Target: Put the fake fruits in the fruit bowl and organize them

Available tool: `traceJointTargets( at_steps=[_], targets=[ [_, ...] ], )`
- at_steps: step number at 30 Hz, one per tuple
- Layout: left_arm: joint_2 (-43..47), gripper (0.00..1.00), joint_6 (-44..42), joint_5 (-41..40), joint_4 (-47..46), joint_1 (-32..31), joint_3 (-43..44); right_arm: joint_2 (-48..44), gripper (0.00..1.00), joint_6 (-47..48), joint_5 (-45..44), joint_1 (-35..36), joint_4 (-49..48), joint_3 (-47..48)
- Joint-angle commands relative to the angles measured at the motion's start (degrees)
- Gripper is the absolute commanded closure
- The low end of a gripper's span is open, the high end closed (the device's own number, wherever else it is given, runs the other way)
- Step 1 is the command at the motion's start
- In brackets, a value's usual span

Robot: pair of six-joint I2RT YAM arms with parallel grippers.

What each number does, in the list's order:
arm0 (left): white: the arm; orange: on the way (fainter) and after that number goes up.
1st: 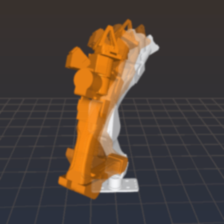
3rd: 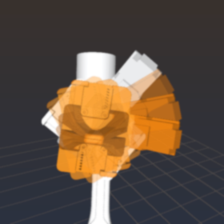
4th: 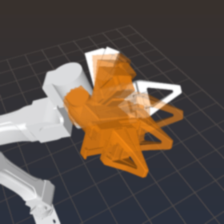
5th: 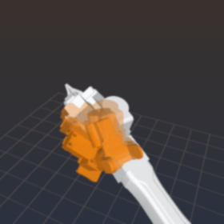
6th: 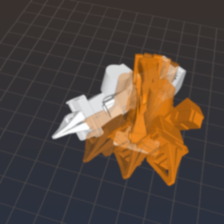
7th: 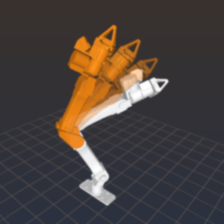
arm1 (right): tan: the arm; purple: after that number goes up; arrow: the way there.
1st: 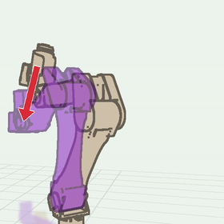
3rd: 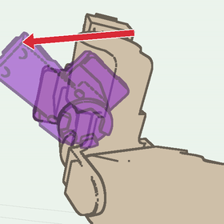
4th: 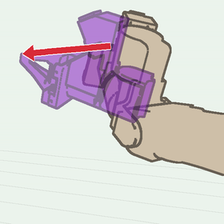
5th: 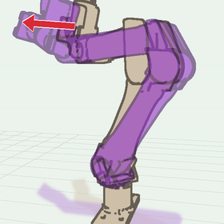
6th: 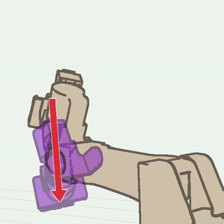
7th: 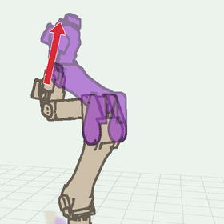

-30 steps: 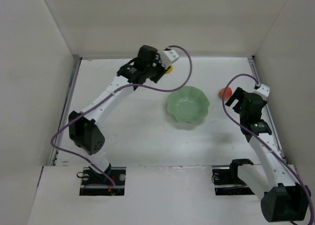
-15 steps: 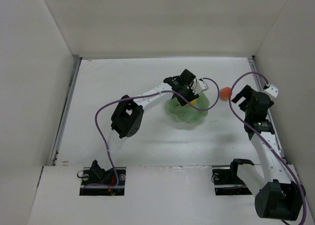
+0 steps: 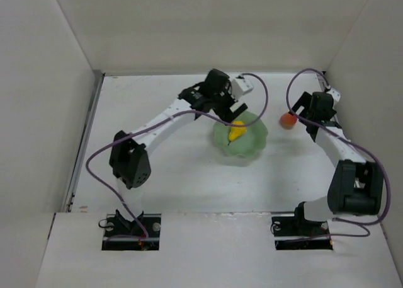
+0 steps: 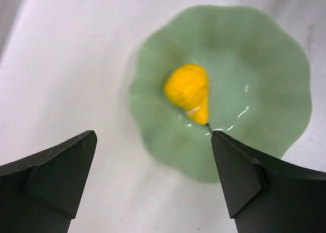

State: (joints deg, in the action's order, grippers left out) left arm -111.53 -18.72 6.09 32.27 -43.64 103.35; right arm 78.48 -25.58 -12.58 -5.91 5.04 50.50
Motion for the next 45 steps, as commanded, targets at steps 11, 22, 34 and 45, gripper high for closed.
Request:
traceJointTargets(
  at_steps=[11, 22, 34, 45],
  targets=[
    [21.78, 0.0, 6.59, 2.97, 1.66, 28.9, -16.41, 22.32, 0.0, -5.79, 1.51, 2.0, 4.37, 15.94],
    [28.73, 0.0, 6.32, 1.47, 0.07, 37.18, -26.27, 25.85, 0.43, -5.45, -0.25, 2.88, 2.0, 16.12],
    [31.72, 0.0, 7.12, 1.91, -0.63, 39.54, -32.15, 7.42, 0.65, 4.57, -4.47, 15.94, 0.5, 10.94],
    [34.8, 0.0, 9.75, 2.7, -3.09, 45.62, -35.67, -2.72, 0.57, -6.14, -4.56, 35.91, 2.0, -0.83]
  ],
)
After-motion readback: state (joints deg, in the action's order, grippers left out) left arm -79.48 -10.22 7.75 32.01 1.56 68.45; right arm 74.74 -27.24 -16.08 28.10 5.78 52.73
